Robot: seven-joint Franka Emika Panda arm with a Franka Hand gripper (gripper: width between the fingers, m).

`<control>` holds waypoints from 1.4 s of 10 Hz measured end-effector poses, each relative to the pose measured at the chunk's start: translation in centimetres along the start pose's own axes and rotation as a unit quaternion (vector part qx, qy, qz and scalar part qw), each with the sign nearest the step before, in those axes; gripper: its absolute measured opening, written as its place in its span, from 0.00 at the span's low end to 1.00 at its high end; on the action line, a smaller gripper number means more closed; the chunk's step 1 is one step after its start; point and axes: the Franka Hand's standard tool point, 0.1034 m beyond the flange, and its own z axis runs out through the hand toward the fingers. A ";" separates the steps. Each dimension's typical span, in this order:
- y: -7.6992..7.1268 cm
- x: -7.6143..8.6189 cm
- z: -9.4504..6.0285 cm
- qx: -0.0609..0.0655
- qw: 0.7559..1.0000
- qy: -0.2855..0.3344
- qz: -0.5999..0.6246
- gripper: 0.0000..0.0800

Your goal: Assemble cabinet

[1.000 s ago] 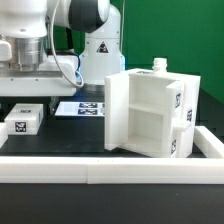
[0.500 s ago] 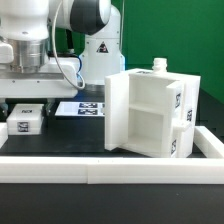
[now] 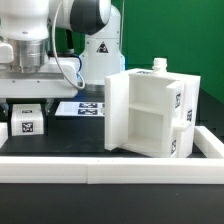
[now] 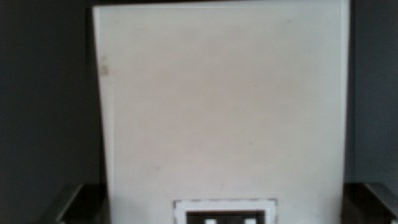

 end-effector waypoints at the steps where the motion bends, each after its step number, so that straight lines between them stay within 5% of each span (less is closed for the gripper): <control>1: -0.8 0.4 -1.7 0.009 1.000 -0.002 -0.004 0.70; 4: -3.4 1.8 -6.6 0.016 1.000 0.022 0.013 0.70; 7: -8.4 4.1 -11.8 0.023 0.998 0.013 0.064 0.70; 8: -10.1 5.8 -13.4 0.015 0.998 0.011 0.065 0.70; 14: -10.3 5.3 -13.1 0.019 0.998 0.011 0.061 0.70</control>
Offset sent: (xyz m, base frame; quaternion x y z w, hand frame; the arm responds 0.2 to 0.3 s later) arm 0.0023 0.0299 0.0638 -0.0126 -0.0098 0.0489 0.9987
